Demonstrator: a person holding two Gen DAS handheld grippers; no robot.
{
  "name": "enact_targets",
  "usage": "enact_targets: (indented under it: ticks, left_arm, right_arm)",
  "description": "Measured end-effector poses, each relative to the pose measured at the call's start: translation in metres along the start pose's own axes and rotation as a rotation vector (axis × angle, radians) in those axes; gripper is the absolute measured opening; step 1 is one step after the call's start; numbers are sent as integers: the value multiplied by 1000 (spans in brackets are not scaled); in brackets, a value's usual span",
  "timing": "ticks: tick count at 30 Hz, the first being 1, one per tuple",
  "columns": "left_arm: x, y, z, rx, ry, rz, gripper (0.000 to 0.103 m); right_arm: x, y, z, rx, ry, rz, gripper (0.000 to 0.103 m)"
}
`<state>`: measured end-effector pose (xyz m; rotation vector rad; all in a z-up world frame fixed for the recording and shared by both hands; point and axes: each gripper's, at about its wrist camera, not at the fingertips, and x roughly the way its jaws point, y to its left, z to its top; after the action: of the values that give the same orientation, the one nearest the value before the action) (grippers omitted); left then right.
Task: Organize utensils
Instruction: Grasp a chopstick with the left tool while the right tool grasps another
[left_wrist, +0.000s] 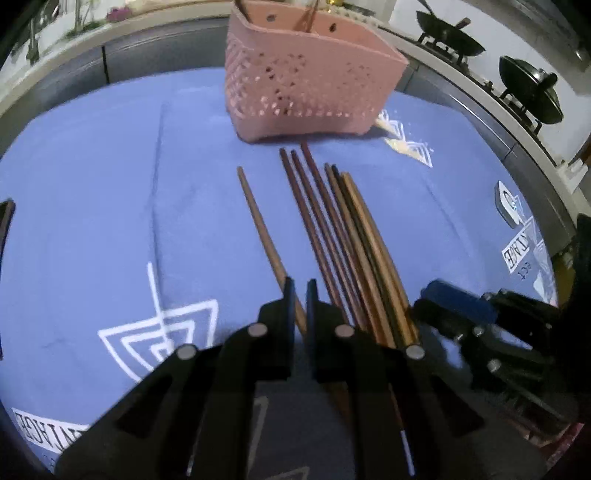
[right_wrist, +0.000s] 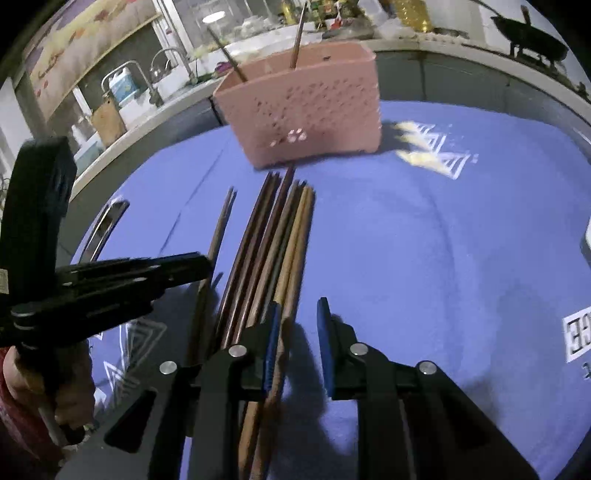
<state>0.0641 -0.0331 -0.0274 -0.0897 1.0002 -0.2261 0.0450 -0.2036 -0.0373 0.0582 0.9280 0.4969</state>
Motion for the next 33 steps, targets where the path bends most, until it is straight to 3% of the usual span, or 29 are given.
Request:
enact_targets:
  ticks: [8,11,13,16,21,23,24,25,33]
  left_arm:
    - [5,-8,9,49,-21,81,8]
    - [7,-9,13,51,-26,94,17]
    - [12,-9,14,47,-9,110,32]
    - [12,-3,12,38,-22,108,32]
    - [9,8,11,9,-43,78,32]
    - [11,8,14,8,-44,69,21]
    - [13,8,15,6,-38,50,10]
    - [13,10,16,-5,-40,32,7]
    - [-1,22,-2,42,-2,-9,6]
  right_arm:
    - [3,1,2,-15,-5,-32,21]
    - [5,10,3,-47,-16,-67,21]
    - [5,13,4,-62,-23,-80,21]
    - [5,2,4,-35,-34,-99,21]
    - [7,0,6,-41,-43,-130,21]
    - [10,5,7,-56,-39,-118,15]
    - [11,6,7,-59,-38,-111,10]
    - [11,5,7,-59,-37,-106,8]
    - [-9,-27,-4,-7,20,-67,7]
